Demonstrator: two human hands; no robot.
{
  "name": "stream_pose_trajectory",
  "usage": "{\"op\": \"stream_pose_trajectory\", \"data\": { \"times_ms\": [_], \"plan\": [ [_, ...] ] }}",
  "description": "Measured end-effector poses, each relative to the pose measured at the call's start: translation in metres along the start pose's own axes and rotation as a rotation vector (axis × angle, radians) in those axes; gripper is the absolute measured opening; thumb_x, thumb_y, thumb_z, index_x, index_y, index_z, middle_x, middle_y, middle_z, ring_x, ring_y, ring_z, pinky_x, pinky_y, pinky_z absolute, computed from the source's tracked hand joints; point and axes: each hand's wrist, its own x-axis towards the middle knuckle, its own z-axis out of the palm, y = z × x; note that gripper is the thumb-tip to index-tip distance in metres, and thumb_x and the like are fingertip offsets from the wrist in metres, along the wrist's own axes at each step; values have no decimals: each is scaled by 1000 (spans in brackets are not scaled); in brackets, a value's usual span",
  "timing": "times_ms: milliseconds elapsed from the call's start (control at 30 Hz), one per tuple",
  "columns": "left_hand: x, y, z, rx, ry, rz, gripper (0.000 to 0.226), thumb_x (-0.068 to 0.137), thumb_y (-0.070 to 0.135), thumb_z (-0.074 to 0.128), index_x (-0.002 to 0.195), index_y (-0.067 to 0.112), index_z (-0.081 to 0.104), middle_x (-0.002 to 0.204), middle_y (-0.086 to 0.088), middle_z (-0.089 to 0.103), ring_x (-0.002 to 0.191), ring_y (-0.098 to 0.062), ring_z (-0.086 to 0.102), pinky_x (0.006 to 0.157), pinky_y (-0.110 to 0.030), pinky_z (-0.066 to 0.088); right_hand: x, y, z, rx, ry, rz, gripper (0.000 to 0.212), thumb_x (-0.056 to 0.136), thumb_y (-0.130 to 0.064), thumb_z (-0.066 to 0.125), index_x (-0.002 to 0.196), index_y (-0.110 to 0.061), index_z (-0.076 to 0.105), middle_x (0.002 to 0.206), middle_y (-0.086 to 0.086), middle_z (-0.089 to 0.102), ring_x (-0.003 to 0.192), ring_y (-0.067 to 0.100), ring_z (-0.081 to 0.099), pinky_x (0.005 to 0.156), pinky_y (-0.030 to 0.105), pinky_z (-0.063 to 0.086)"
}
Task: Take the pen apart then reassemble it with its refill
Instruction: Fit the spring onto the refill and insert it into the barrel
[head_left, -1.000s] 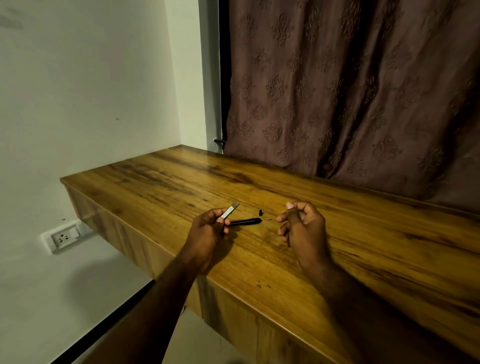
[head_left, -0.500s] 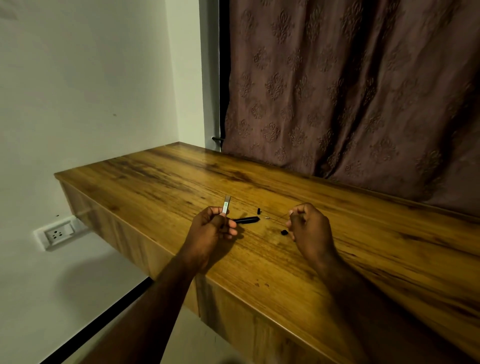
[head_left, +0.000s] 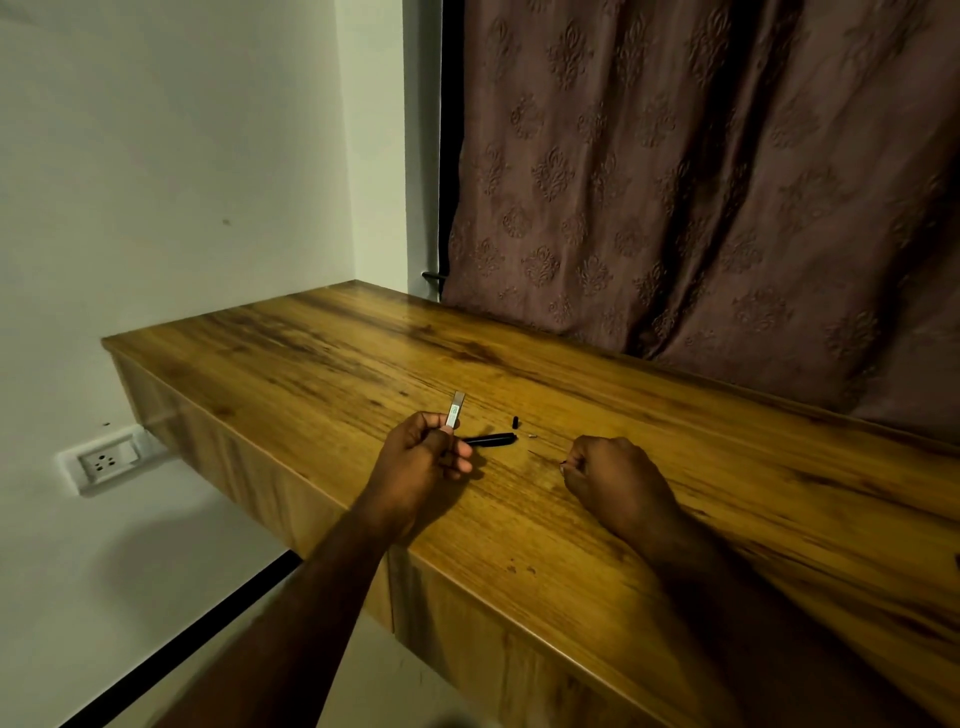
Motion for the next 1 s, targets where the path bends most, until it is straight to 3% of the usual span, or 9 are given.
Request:
{"op": "stream_pose_trajectory", "data": {
  "times_ms": [200, 333, 667, 1000],
  "plan": [
    [0, 1, 1, 32, -19, -7, 13, 99, 7, 41, 98, 7, 54, 73, -10, 65, 60, -17, 59, 54, -23, 49, -1, -15, 11, 104, 143, 86, 18, 89, -38, 53, 80, -24, 57, 71, -5, 62, 64, 15, 59, 60, 33, 51],
    [0, 1, 1, 49, -21, -13, 15, 99, 8, 41, 96, 7, 55, 74, -10, 65, 62, -17, 60, 56, -25, 49, 4, -33, 21, 11, 192, 135, 24, 89, -42, 47, 87, -21, 58, 77, -1, 64, 71, 22, 61, 61, 34, 51],
    [-2, 3, 2, 32, -34, -31, 14, 99, 7, 40, 105, 2, 52, 74, -10, 64, 59, -15, 59, 52, -21, 50, 19, -46, 27, -118, 148, 159, 21, 92, -38, 48, 91, -21, 61, 75, -4, 57, 69, 20, 54, 59, 30, 43],
    [-5, 7, 6, 12, -37, -11, 14, 99, 4, 40, 106, 1, 52, 71, -12, 62, 53, -12, 60, 48, -20, 49, 22, -47, 27, -136, 131, 165, 20, 93, -33, 49, 90, -18, 62, 76, -3, 55, 71, 20, 55, 62, 31, 47]
  ]
}}
